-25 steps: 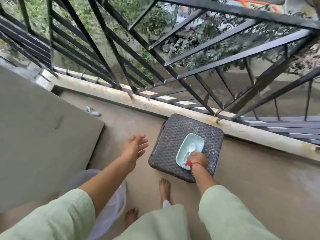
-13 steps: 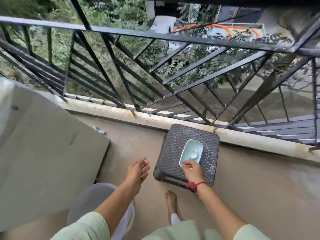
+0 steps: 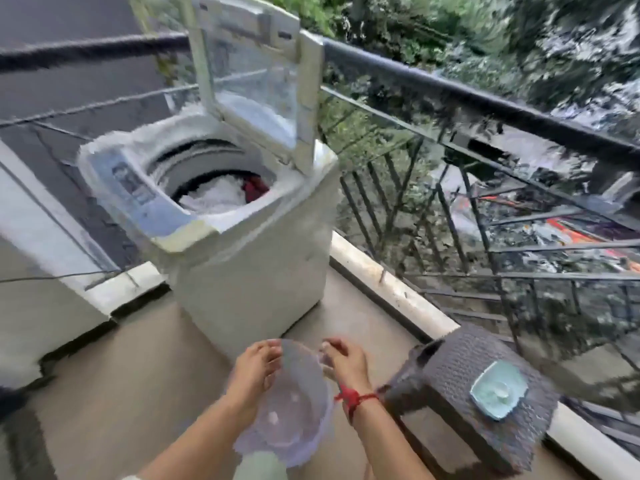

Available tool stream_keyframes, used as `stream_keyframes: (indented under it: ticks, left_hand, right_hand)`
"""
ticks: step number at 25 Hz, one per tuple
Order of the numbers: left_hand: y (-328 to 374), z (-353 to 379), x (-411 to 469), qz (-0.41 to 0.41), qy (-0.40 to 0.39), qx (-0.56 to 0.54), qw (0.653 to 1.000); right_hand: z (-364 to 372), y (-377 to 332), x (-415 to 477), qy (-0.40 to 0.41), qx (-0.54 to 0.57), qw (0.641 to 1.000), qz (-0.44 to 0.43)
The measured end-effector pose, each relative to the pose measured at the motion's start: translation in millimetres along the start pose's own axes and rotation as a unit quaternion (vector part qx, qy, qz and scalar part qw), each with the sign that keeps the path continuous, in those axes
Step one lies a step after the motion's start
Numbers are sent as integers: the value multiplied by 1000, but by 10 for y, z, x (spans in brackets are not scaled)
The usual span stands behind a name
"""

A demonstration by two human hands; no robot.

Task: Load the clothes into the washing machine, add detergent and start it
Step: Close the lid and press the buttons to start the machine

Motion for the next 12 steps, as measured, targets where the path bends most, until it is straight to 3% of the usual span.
stream_keyframes:
  ticks: [6, 12]
  left_hand:
    - [898, -1548, -243, 90, 49, -62, 993]
    - [1793, -2313, 54, 139, 46, -61, 987]
  right_hand:
    - [1529, -520, -447, -144, 3, 988, -60]
    - [2470, -997, -233, -145, 5, 983, -111]
Point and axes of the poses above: each hand's wrist, its own x-axis towards the middle knuckle, its own z-axis out of the palm, y = z × x, the point moved 6 cm from there along x, towards the middle knuckle, and after that the axes turned 8 degrees about -z, right-handed, at the moved point
